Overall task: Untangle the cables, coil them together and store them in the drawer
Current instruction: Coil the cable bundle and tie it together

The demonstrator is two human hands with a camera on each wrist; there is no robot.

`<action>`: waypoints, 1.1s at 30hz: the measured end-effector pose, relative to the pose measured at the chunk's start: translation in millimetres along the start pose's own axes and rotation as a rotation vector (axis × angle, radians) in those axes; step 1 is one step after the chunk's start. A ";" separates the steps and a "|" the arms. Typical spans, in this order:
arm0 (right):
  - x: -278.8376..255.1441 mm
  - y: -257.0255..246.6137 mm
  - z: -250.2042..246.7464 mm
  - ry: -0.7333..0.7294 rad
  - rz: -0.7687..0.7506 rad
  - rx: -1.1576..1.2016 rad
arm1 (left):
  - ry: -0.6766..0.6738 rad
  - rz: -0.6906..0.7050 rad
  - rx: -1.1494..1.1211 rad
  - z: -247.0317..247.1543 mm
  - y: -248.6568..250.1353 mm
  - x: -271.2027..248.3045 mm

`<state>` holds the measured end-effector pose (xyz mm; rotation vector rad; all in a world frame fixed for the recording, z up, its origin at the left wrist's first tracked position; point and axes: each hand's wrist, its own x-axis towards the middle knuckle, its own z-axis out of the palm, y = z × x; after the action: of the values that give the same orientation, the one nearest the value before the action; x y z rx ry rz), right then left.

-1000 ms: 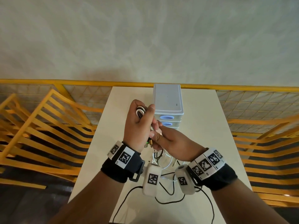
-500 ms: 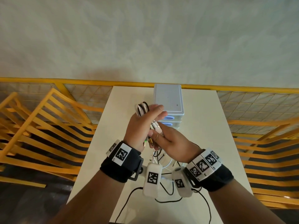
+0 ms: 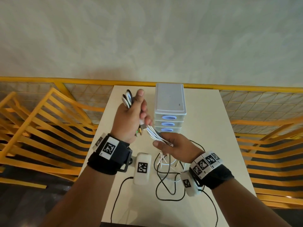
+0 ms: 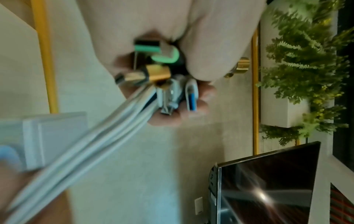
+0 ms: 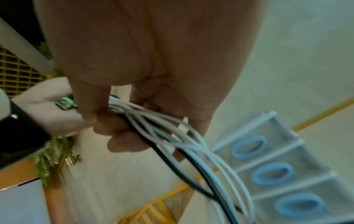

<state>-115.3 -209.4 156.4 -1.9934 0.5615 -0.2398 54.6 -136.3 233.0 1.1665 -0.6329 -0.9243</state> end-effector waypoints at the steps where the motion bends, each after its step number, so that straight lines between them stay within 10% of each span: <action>1: -0.1 9.0 2.5 -0.001 0.028 0.005 | 0.002 0.015 0.042 -3.2 1.0 1.0; 19: -23.4 23.4 -25.6 0.102 0.199 0.349 | -0.157 0.126 0.838 -25.9 4.1 -5.0; 33: -24.9 -14.1 -34.8 0.039 0.035 0.047 | -0.522 0.264 1.271 -15.5 -27.9 -16.9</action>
<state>-146.9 -219.4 187.0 -1.9355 0.6096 -0.2684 51.2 -117.2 202.5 1.8660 -1.9171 -0.5362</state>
